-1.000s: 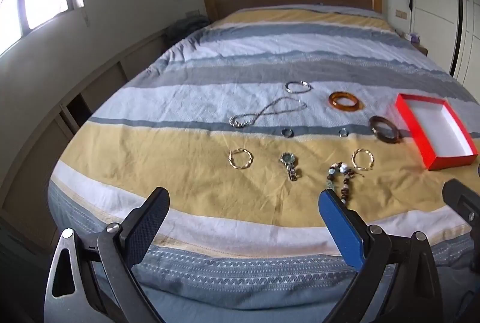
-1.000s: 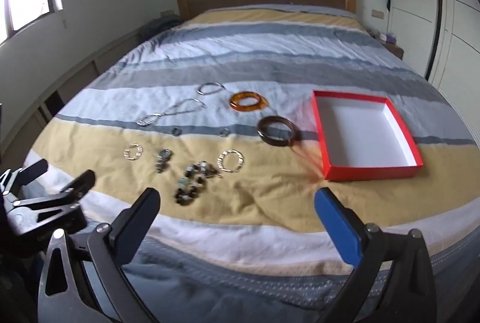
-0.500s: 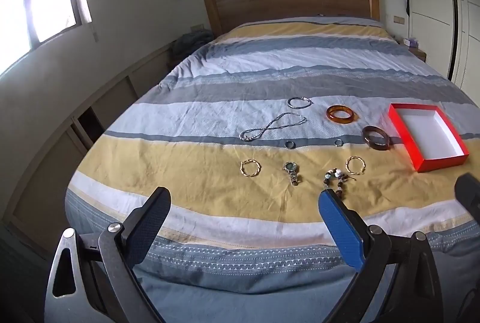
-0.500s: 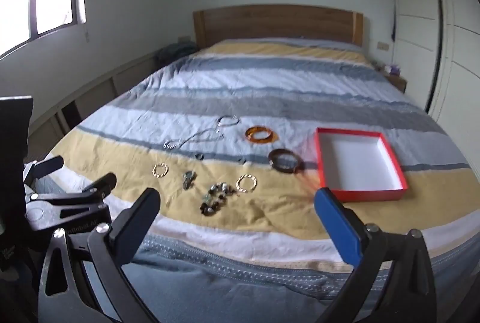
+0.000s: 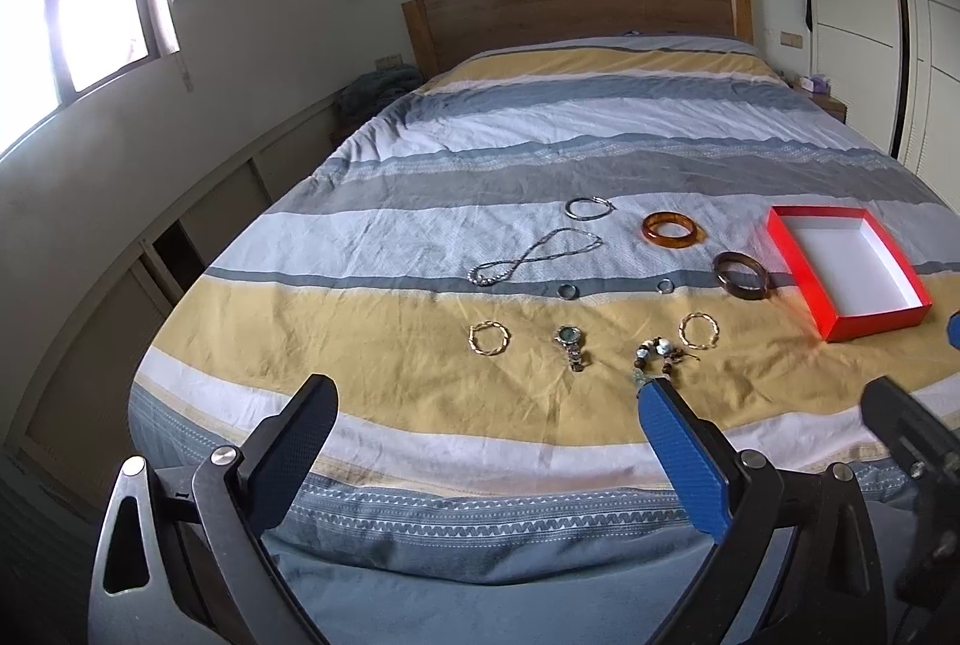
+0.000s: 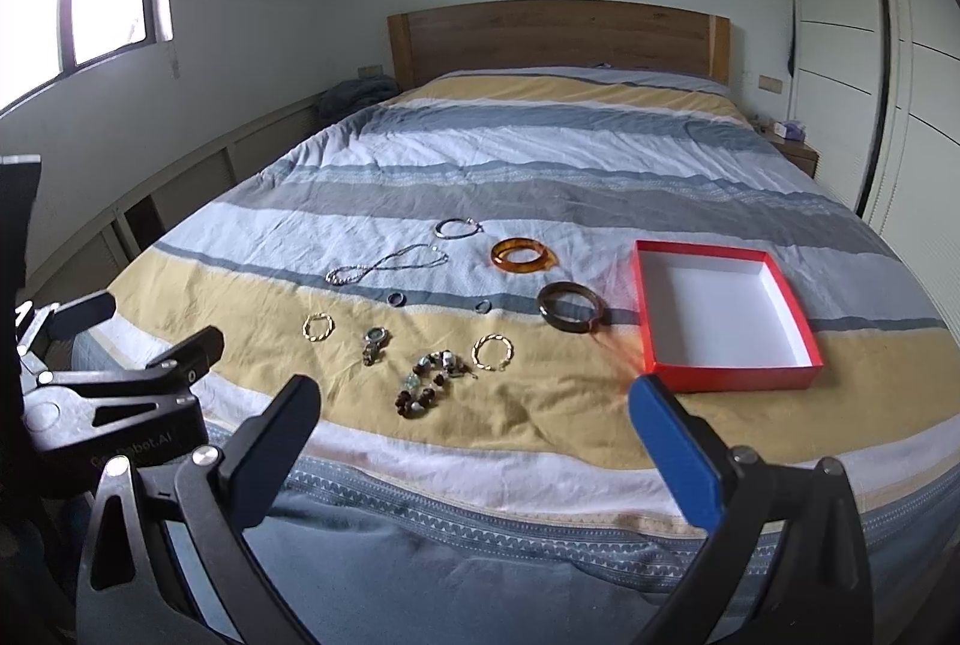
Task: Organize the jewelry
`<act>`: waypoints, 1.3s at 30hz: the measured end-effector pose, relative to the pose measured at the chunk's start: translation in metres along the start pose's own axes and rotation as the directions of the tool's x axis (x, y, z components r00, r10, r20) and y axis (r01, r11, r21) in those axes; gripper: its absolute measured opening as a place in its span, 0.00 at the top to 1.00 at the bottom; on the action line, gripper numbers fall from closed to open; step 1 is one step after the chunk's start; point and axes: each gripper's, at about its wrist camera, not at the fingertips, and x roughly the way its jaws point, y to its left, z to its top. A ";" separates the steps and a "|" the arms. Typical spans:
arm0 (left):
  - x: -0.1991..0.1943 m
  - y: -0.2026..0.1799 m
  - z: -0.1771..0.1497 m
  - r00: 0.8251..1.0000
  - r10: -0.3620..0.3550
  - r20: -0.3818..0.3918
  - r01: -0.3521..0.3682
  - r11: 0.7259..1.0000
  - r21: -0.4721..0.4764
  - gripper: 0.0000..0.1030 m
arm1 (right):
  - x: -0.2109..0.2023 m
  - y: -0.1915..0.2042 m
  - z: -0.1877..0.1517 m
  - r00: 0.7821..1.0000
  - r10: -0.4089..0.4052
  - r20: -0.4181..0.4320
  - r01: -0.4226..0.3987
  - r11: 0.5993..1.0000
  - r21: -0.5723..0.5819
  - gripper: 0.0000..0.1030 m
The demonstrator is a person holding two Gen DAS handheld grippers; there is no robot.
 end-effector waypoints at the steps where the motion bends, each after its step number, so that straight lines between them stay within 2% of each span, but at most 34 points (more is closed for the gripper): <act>1: 0.001 0.001 0.000 1.000 -0.005 0.000 0.005 1.000 -0.002 0.04 | 0.002 0.001 0.000 1.000 0.006 -0.005 -0.006 1.000 -0.004 0.00; 16: 0.028 0.003 -0.002 0.998 -0.062 -0.009 0.062 0.998 -0.006 0.04 | 0.037 0.005 -0.005 0.995 0.040 -0.087 -0.043 0.998 -0.034 0.00; 27: 0.044 0.009 -0.001 0.996 -0.087 -0.010 0.087 0.996 -0.005 0.06 | 0.057 0.009 0.003 0.995 0.000 -0.101 -0.008 0.997 -0.083 0.00; 39: 0.070 0.013 -0.008 0.995 -0.080 -0.062 0.079 0.997 -0.019 0.06 | 0.084 0.009 -0.001 0.985 0.042 -0.170 -0.055 0.996 -0.074 0.00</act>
